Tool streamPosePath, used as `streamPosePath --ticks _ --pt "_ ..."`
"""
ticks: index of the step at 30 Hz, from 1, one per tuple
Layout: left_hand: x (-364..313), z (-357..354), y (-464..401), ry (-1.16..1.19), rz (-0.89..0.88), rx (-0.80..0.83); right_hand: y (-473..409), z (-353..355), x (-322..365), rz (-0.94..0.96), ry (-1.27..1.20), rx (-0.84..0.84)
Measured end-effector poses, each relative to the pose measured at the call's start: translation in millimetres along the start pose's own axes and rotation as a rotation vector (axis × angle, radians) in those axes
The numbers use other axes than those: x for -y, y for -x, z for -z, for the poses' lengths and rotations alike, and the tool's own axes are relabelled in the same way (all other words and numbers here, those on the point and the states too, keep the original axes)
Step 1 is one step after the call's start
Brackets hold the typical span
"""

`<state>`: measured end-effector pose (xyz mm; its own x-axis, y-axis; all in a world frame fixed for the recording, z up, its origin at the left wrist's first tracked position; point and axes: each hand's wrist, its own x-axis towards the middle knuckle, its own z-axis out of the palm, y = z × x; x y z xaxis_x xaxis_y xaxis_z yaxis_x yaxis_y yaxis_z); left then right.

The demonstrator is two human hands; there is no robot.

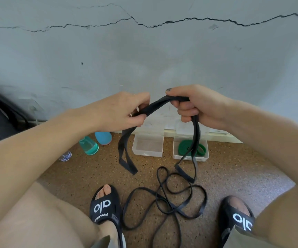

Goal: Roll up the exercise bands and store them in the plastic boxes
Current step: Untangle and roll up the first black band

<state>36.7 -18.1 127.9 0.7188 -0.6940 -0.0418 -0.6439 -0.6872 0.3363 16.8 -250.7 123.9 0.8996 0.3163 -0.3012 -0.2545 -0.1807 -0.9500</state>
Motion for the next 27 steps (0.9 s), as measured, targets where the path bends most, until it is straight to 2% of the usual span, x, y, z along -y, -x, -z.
streamPosePath --ticks 7,14,19,22,25,27 --pt "2.0 0.4 -1.8 0.165 0.051 -0.077 1.0 -0.8 1.6 0.004 -0.049 0.016" --pt "2.5 -1.0 -3.4 0.237 0.052 -0.142 -1.3 4.5 3.2 -0.006 -0.115 -0.047" --pt "0.1 1.5 -1.4 0.329 0.058 -0.087 -1.1 8.7 5.2 0.011 -0.119 -0.036" --pt "2.9 2.7 1.2 0.377 0.083 -0.079 0.0 13.3 4.0 -0.009 0.017 0.003" --pt "5.1 3.6 4.5 0.408 0.099 -0.102 3.4 15.4 2.6 -0.005 0.322 0.046" --pt "2.1 4.1 4.4 0.418 0.081 -0.109 4.7 11.6 0.6 -0.034 0.369 0.102"
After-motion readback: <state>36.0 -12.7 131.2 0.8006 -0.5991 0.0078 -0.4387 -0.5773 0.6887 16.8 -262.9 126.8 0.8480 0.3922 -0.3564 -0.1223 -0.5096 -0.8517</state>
